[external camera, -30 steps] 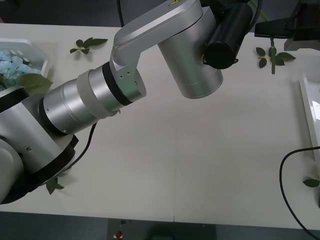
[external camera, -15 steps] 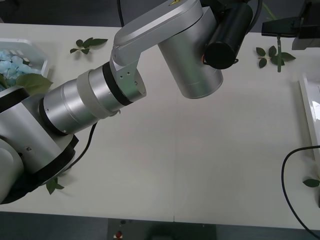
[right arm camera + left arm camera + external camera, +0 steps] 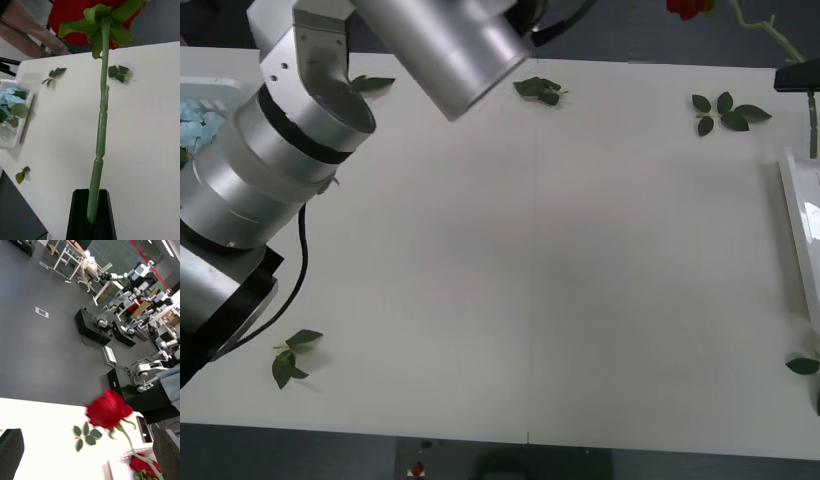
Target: Put the red flowers into the right box and the blue flowers into the left box
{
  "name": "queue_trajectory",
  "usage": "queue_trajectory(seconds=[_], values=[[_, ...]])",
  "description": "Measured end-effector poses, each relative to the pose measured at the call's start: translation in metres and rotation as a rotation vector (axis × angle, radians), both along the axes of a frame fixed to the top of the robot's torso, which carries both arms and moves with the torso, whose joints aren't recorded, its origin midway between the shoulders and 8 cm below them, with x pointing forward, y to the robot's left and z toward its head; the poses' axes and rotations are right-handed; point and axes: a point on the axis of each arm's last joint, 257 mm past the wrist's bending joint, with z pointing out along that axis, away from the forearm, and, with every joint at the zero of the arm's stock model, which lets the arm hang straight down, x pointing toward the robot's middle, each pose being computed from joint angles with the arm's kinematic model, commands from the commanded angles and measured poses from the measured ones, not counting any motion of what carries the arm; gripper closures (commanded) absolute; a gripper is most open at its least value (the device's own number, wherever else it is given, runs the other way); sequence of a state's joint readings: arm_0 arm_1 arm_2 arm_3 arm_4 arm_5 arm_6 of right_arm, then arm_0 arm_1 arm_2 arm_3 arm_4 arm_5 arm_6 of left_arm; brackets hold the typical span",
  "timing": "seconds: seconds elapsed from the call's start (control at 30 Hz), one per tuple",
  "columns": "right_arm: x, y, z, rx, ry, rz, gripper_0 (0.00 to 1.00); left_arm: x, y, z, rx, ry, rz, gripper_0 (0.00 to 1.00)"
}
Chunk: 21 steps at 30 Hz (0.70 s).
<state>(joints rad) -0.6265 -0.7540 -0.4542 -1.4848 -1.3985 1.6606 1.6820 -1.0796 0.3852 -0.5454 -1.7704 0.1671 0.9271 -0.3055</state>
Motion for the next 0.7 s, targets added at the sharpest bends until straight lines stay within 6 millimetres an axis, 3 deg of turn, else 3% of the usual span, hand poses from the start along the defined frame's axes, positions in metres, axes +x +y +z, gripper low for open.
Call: queue_trajectory(seconds=[0.1, 0.2, 0.37, 0.5, 0.7], values=[[0.0, -0.038, -0.015, -0.073, 0.031, -0.094, 1.0, 0.002, 0.017, -0.013, 0.038, 0.032, -0.027, 0.0], [-0.002, -0.071, -0.025, -0.126, 0.052, -0.172, 1.0, 0.005, 0.035, -0.026, 0.212, -0.037, -0.044, 0.0], [-0.003, -0.126, -0.042, -0.236, 0.088, -0.314, 1.0, -0.006, 0.059, -0.053, 0.335, -0.063, -0.133, 0.0], [-0.006, -0.151, -0.052, -0.291, 0.117, -0.39, 1.0, -0.021, 0.079, -0.068, 0.392, -0.095, -0.196, 0.0], [-0.007, -0.182, -0.061, -0.353, 0.156, -0.497, 1.0, -0.06, 0.1, -0.09, 0.447, -0.132, -0.311, 0.0]])
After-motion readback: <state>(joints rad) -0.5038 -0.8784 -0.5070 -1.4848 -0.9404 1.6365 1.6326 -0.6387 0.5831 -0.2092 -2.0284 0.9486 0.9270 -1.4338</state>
